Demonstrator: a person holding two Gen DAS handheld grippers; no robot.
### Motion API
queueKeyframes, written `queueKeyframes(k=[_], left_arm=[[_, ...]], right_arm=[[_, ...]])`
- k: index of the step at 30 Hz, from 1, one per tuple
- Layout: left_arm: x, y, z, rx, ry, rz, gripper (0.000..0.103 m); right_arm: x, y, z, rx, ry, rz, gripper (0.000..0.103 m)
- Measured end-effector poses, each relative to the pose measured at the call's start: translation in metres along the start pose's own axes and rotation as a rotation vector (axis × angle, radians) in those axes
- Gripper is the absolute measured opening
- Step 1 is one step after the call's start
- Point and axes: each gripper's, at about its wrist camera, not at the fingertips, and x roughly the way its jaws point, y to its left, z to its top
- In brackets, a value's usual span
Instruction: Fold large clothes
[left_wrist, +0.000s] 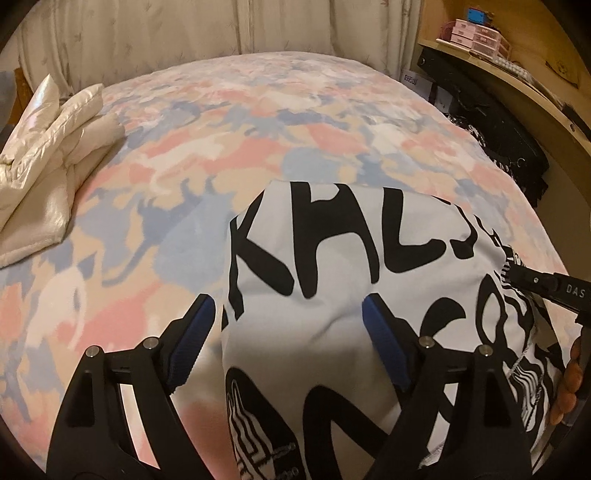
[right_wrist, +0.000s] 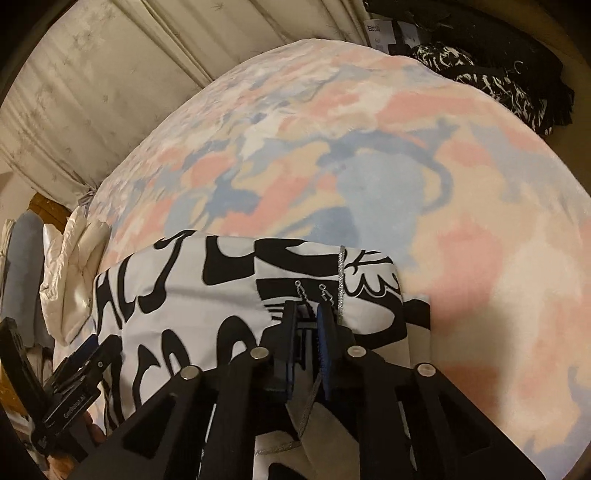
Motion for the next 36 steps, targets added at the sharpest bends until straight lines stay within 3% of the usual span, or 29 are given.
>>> queueKeyframes(k=[10,12,14,16,21,26,36], left_arm=[[-0.06,0.0,-0.004,-0.021,-0.011,-0.057,0.08],[-0.075,0.0,-0.006,-0.028,-0.022,-0.065,0.08],[-0.09,0.0,-0.009,-0.033,-0.027,-0.071,0.08],[-0.104,0.0,-0.012,-0.038,-0.033,-0.072,0.08],[-0.133,0.005,-0.022,-0.056,-0.039,-0.086,0.08],[-0.154,0.007,-0.033,-0.056,-0.031,-0.111,0.08],[-0.145,0.008,-0.048,-0.086,0.049,-0.165,0.081]], right_arm=[[-0.077,0.029,-0.012,-0.099,-0.036,0.03,0.029],[-0.095,0.035,-0.015,-0.124,-0.048,0.036,0.036],[-0.112,0.042,-0.02,-0.15,-0.064,0.044,0.054],[-0.131,0.05,-0.026,-0.18,-0.081,0.054,0.063],[-0.166,0.069,-0.041,-0.261,-0.082,0.068,0.067],[-0.192,0.084,-0.06,-0.349,-0.08,0.057,0.08],[-0.189,0.076,-0.077,-0.381,-0.015,0.03,0.085]])
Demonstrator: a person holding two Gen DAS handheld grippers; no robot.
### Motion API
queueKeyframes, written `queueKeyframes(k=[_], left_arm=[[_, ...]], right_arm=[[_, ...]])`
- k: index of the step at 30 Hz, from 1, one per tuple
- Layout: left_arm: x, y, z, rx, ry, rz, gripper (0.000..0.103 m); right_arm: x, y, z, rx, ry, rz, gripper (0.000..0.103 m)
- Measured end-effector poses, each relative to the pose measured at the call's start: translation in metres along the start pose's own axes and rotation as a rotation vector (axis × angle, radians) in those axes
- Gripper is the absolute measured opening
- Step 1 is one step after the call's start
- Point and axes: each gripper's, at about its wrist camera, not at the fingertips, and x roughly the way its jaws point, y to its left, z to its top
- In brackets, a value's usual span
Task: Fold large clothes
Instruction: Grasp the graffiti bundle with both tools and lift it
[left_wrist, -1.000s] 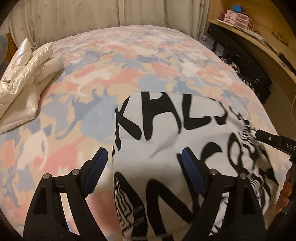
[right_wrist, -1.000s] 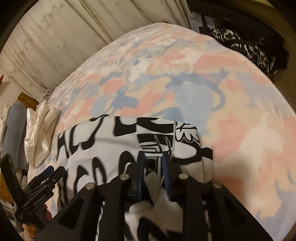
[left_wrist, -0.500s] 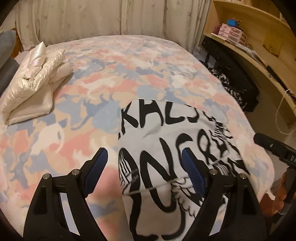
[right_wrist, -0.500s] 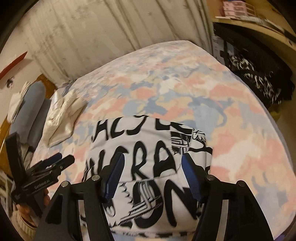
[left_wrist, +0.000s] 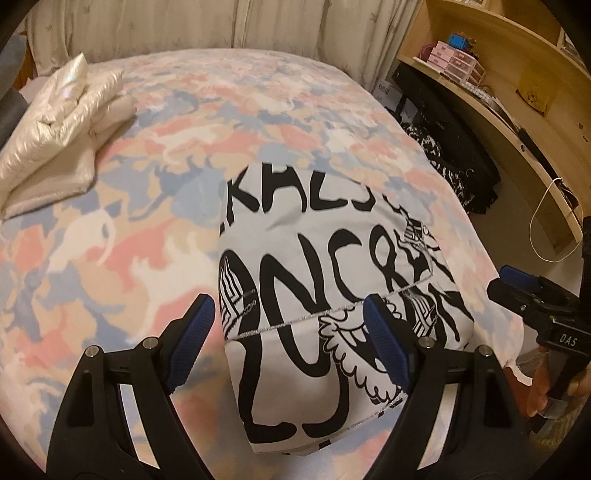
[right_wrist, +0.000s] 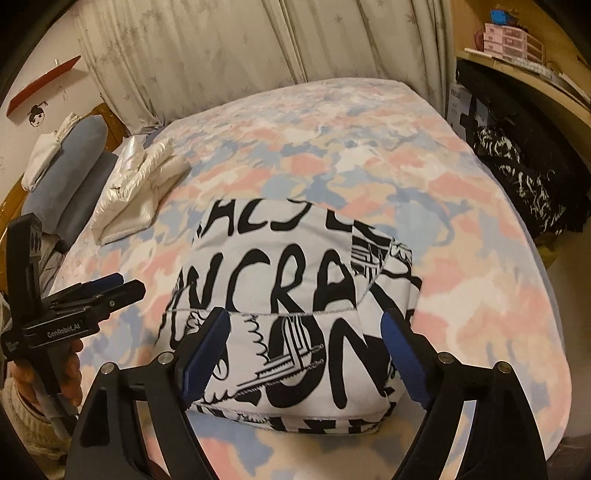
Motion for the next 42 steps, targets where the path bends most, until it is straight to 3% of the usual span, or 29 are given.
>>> queueKeyframes(k=[6,13,18,24,30,33,35,38,42], left_arm=[[0.037,0.016,-0.01,-0.07,0.129,-0.042,0.081],[0.083,0.044,-0.027,-0.193,0.259,-0.11,0.081],[0.099,0.051,-0.027,-0.22,0.263,-0.161,0.091],[0.129,0.061,-0.031,-0.289,0.313,-0.277,0.102],[0.147,0.058,-0.029,-0.268,0.314,-0.333,0.103],[0.154,0.055,-0.026,-0.269,0.321,-0.342,0.103],[0.154,0.051,-0.025,-0.261,0.313,-0.336,0.101],[0.147,0.04,-0.021,-0.227,0.264,-0.282,0.091],[0.12,0.014,-0.017,-0.139,0.161,-0.194,0.064]], right_arm=[[0.035,-0.033,-0.004,0.044,0.089,0.004,0.085],[0.082,-0.103,-0.014,0.238,0.174,0.058,0.085],[0.118,-0.138,-0.027,0.346,0.229,0.154,0.085],[0.162,-0.15,-0.04,0.42,0.288,0.341,0.077],[0.187,-0.15,-0.037,0.399,0.265,0.393,0.077],[0.189,-0.152,-0.037,0.385,0.247,0.394,0.071],[0.188,-0.147,-0.039,0.372,0.23,0.383,0.062],[0.179,-0.137,-0.039,0.346,0.204,0.352,0.052],[0.155,-0.119,-0.031,0.293,0.154,0.309,0.034]])
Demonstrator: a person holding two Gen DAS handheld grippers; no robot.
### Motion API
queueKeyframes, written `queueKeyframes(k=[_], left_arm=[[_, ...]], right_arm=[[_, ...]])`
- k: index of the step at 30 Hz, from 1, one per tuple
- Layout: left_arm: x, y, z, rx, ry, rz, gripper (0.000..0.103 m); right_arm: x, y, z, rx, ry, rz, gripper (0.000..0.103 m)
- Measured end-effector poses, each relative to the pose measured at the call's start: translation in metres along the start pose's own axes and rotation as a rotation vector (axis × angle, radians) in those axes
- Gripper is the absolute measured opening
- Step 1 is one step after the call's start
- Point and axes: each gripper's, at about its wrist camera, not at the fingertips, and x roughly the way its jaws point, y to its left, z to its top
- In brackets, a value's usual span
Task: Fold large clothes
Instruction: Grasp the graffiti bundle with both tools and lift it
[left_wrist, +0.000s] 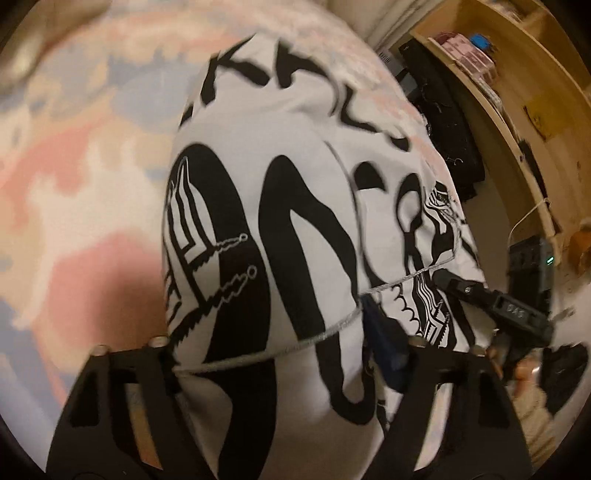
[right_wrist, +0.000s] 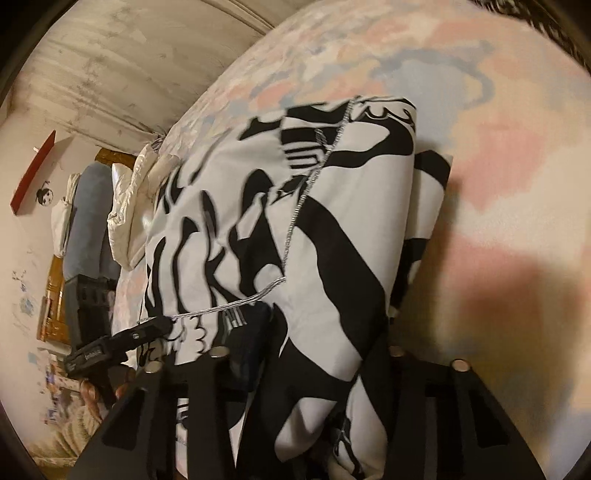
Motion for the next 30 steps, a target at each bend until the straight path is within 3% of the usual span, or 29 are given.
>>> queueKeyframes(k=[4,11,15,21,26,30], left_arm=[[-0.021,-0.018,-0.004,0.064,-0.052,0.054,0.051],[-0.072,-0.008,-0.015,0.044,-0.05,0.07,0.049],[-0.133,0.024,-0.032,0.032,-0.077,0.093,0.049],[-0.228,0.073,-0.021,0.014,-0.154,0.166,0.049],[-0.305,0.12,0.019,0.003,-0.223,0.245,0.049],[-0.355,0.151,0.07,0.023,-0.276,0.303,0.049]], right_arm=[[-0.018,0.038,-0.005,-0.069,-0.045,-0.052,0.025],[-0.034,0.108,-0.028,-0.137,-0.062,-0.068,0.023],[-0.036,0.17,-0.052,-0.173,-0.066,-0.038,0.023],[-0.061,0.244,-0.101,-0.238,-0.07,0.044,0.023],[-0.057,0.245,-0.118,-0.302,-0.086,0.1,0.022],[-0.031,0.209,-0.086,-0.34,-0.122,0.149,0.022]])
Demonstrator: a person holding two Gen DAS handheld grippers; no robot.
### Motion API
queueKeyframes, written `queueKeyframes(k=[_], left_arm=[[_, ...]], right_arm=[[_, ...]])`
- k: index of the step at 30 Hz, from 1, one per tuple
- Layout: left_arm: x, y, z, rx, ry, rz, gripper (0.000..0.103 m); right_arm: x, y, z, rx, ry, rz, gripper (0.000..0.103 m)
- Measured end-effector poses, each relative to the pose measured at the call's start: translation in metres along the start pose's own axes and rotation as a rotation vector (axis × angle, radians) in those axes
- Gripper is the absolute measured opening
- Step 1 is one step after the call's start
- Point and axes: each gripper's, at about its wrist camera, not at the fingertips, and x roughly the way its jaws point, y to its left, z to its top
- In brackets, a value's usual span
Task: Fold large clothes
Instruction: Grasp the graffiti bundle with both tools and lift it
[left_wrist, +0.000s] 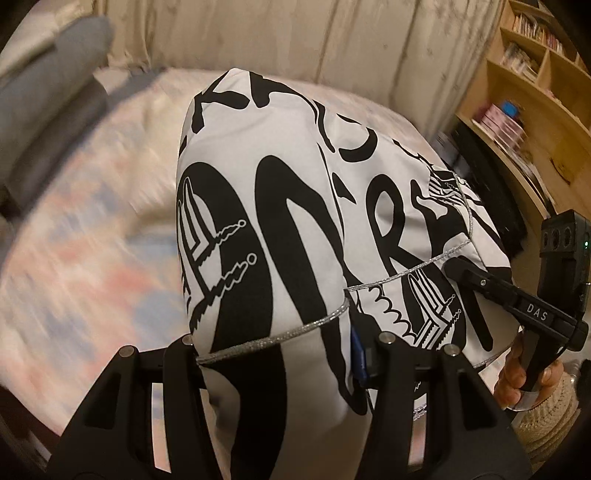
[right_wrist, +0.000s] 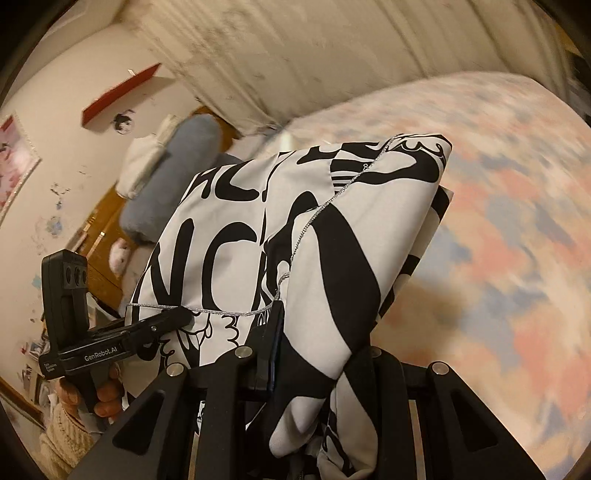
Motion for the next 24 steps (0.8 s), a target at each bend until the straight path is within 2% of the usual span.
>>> queueKeyframes(k=[3,8,13,16,18,20,22,24], left_arm=[[-0.01,0.037,0.058,0.022,-0.05,0.032,0.049],[0.007,0.098,0.162,0.025,-0.071,0.044,0.049],[0.063,0.144,0.239,0.036,-0.068,0.048,0.049],[0.112,0.178,0.261,0.016,-0.024,0.03,0.049],[0.15,0.19,0.263,0.004,0.019,0.02,0.05],[0.194,0.206,0.257,-0.021,0.081,0.016,0.053],[0.225,0.223,0.249,-0.075,0.112,-0.004,0.069],[0.245,0.236,0.241,-0.111,0.124,-0.042,0.074]], right_arm=[[0.017,-0.069,0.026,-0.02,-0.046,0.028,0.022],[0.094,-0.026,0.115,-0.018,-0.114,0.056,0.022],[0.191,-0.022,0.183,0.015,-0.136,0.06,0.023],[0.255,-0.039,0.205,0.054,-0.117,0.062,0.023],[0.31,-0.066,0.219,0.096,-0.087,0.051,0.023],[0.35,-0.088,0.212,0.127,-0.052,0.013,0.023],[0.389,-0.105,0.205,0.148,-0.036,-0.016,0.026],[0.41,-0.12,0.197,0.163,-0.029,-0.001,0.033]])
